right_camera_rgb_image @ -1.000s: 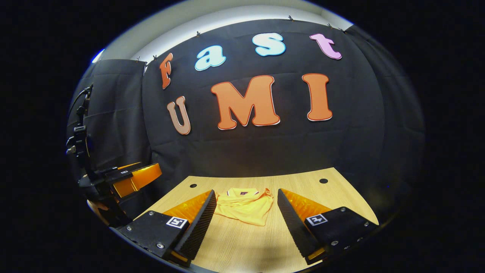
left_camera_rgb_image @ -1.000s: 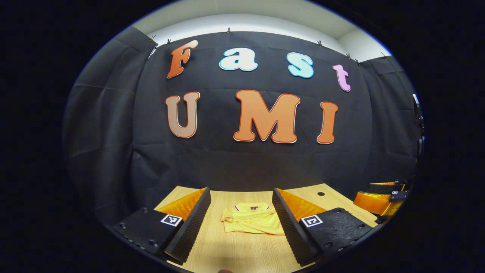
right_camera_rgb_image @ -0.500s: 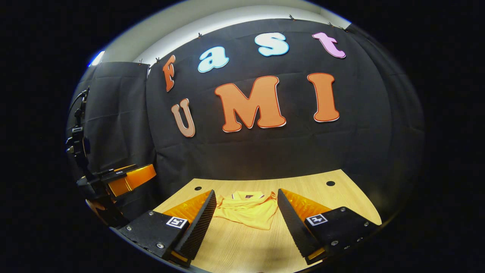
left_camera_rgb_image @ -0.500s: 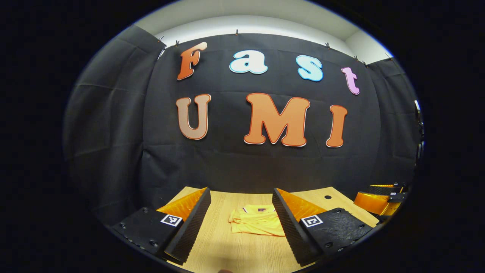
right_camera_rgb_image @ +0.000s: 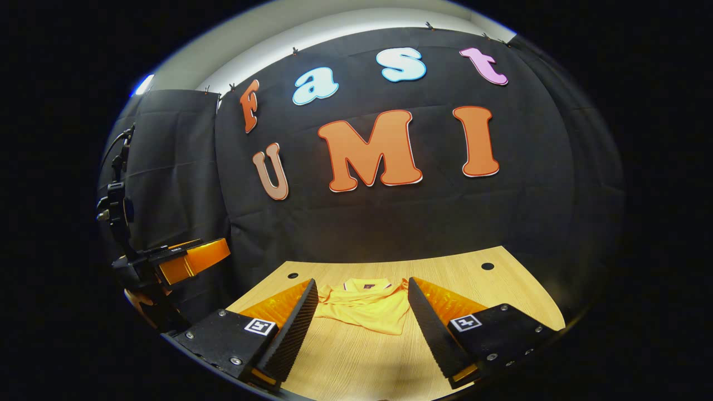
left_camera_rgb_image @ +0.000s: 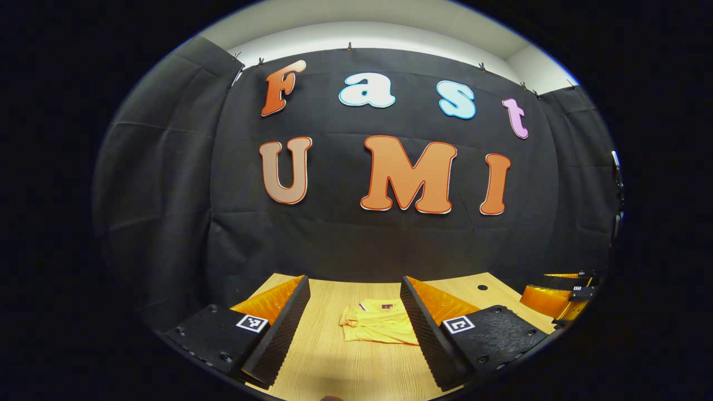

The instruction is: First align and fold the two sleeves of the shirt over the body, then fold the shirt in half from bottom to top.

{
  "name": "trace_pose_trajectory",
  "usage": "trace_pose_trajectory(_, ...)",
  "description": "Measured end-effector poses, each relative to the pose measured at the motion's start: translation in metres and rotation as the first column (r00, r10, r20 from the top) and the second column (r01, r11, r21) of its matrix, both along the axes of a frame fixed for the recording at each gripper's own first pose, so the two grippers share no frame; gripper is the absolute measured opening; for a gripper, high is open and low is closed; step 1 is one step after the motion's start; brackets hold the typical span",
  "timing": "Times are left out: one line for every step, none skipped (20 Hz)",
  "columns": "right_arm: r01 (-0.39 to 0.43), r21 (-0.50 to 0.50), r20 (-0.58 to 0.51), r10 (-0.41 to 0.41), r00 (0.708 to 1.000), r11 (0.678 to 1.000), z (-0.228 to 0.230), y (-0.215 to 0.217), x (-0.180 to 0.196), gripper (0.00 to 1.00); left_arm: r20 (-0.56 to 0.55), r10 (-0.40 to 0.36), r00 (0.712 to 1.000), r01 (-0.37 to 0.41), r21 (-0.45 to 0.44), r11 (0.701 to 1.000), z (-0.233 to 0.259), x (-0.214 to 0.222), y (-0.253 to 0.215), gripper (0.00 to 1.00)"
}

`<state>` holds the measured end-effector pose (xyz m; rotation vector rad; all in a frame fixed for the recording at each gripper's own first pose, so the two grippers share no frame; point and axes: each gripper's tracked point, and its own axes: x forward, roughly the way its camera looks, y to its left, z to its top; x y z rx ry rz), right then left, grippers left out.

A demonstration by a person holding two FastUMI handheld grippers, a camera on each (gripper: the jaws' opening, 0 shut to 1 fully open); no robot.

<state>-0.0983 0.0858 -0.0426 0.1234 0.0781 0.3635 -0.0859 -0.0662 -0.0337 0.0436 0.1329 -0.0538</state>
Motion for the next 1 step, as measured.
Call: trace_pose_trajectory(0.000,-0.003,0.005,0.000,1.000,1.000,0.0018,0.0006,-0.0004,0.98,-0.001,0.000,1.000,0.000,-0.001,1.000,0.0004,-0.0005,0.0004,0.98)
